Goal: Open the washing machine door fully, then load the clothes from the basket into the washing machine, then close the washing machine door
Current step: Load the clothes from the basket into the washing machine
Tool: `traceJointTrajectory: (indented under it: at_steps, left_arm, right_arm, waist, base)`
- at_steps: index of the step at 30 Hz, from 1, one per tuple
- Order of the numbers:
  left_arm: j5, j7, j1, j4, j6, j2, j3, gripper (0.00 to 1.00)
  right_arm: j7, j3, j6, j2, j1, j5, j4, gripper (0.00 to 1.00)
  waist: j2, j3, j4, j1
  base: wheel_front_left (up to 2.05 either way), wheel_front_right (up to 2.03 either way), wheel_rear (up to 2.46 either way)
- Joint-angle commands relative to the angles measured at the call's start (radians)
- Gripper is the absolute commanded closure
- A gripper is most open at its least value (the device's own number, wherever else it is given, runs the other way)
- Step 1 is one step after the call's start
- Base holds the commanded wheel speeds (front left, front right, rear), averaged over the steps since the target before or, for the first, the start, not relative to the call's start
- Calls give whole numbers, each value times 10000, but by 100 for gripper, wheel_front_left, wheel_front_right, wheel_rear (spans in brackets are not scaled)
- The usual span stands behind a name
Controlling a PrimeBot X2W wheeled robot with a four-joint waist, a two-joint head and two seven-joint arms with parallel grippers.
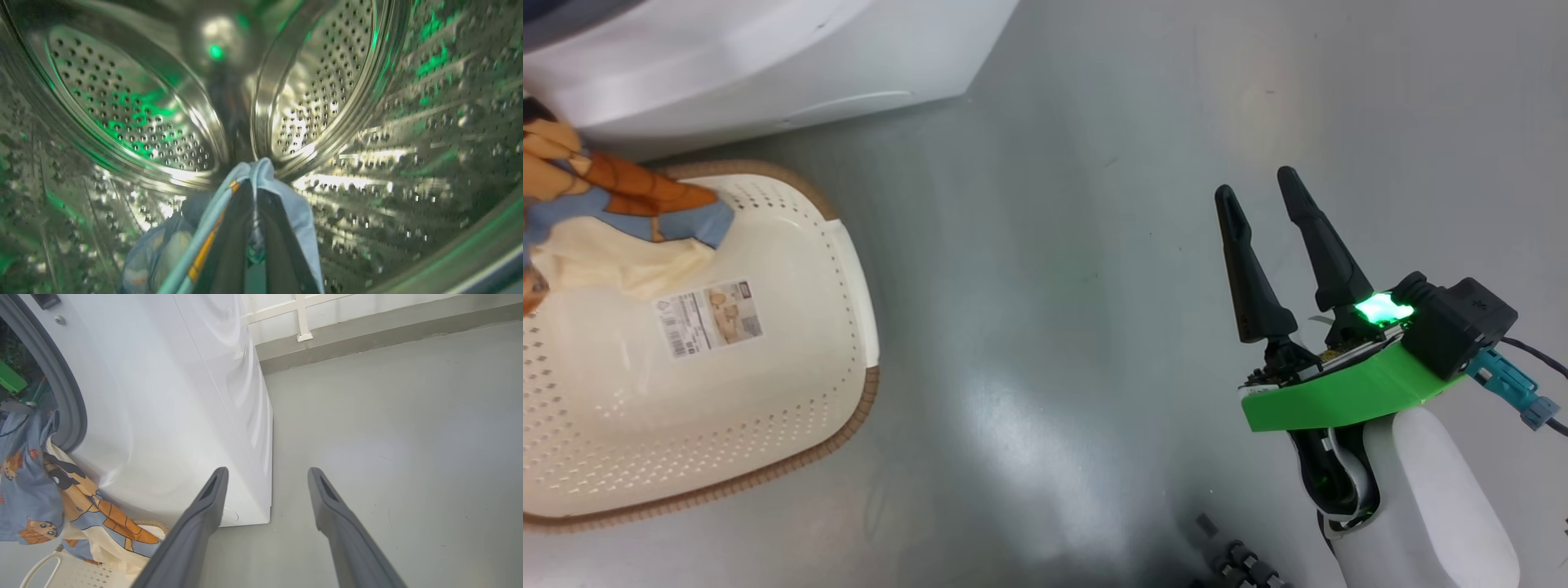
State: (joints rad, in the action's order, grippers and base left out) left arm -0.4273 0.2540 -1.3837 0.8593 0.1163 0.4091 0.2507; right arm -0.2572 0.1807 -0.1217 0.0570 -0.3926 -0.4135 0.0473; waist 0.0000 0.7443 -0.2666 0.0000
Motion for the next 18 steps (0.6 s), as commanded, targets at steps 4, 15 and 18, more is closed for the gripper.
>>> traceJointTrajectory:
  at_steps: [4, 15, 18]
  left_arm:
    - [303, 77, -138, -1536, -175, 311, -1243, 100]
    - [496, 77, 32, 924, 99, -317, -841, 0]
    - [418, 78, 104, 1008, 125, -427, -760, 0]
  right_arm:
    - [-46, 83, -90, -66, 117, -20, -307, 0]
    - [-46, 140, -90, -67, 90, -66, -177, 0]
    - [-46, 95, -90, -67, 93, -15, -122, 0]
  waist:
    - [0, 160, -85, 0]
    - [0, -128, 223, 0]
    - [0, -256, 327, 0]
  base:
    - [0, 0, 0]
    - [0, 0, 0]
    - [0, 0, 0]
